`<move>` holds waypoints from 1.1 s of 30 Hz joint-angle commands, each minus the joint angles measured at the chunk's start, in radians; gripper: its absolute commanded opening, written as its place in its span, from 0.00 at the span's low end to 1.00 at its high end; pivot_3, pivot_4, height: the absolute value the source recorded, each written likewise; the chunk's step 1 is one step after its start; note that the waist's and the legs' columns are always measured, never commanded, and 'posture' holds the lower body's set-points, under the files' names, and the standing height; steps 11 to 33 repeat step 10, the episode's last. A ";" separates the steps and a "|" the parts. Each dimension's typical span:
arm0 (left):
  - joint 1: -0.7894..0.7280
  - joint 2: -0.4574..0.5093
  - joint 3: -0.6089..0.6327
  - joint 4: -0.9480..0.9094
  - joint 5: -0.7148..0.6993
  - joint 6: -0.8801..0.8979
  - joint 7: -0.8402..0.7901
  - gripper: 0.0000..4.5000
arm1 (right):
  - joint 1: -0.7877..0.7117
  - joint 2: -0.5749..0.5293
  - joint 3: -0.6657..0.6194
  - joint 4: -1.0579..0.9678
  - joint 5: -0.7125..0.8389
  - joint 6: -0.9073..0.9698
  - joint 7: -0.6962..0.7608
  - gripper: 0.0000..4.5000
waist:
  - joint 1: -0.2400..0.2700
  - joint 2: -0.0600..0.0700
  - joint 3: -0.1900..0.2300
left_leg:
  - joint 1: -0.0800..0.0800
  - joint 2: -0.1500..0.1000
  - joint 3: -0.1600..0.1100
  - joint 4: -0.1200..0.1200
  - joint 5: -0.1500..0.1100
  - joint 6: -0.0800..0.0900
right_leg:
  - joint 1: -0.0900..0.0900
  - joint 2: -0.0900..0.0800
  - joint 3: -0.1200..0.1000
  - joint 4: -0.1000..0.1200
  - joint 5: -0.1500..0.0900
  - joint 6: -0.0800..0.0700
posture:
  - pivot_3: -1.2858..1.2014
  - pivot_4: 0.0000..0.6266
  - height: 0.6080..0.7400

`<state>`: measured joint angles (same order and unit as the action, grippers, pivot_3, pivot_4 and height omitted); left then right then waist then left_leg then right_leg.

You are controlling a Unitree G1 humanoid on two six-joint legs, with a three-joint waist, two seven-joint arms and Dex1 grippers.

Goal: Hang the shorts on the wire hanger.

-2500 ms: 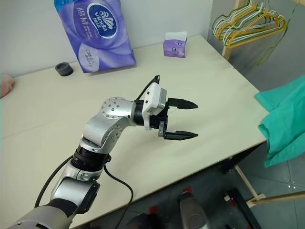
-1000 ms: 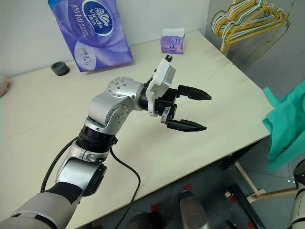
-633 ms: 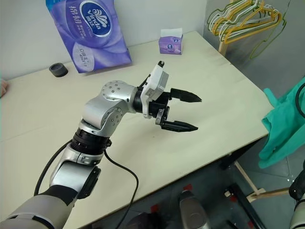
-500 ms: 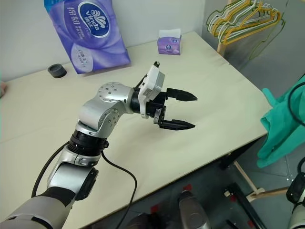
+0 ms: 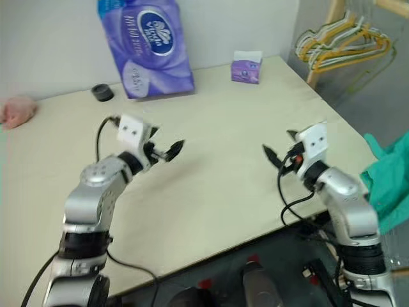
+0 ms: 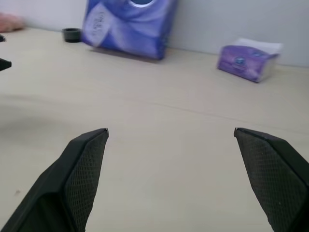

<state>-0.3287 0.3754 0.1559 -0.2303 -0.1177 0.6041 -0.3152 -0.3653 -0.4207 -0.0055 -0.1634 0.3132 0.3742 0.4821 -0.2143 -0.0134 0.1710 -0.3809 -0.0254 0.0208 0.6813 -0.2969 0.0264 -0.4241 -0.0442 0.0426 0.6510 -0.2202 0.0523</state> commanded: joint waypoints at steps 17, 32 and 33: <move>0.105 -0.077 0.066 -0.063 0.055 -0.012 0.197 1.00 | -0.139 0.161 0.080 0.404 -0.123 -0.264 0.042 0.99 | 0.196 -0.016 -0.020 | 0.000 0.000 -0.008 0.000 0.008 -0.005 | 0.003 0.000 -0.011 -0.003 0.009 -0.013 | 0.52 0.21 1.00; 0.105 -0.077 0.066 -0.063 0.055 -0.012 0.197 1.00 | -0.139 0.161 0.080 0.404 -0.123 -0.264 0.042 0.99 | 0.196 -0.016 -0.020 | 0.000 0.000 -0.008 0.000 0.008 -0.005 | 0.003 0.000 -0.011 -0.003 0.009 -0.013 | 0.52 0.21 1.00; 0.105 -0.077 0.066 -0.063 0.055 -0.012 0.197 1.00 | -0.139 0.161 0.080 0.404 -0.123 -0.264 0.042 0.99 | 0.196 -0.016 -0.020 | 0.000 0.000 -0.008 0.000 0.008 -0.005 | 0.003 0.000 -0.011 -0.003 0.009 -0.013 | 0.52 0.21 1.00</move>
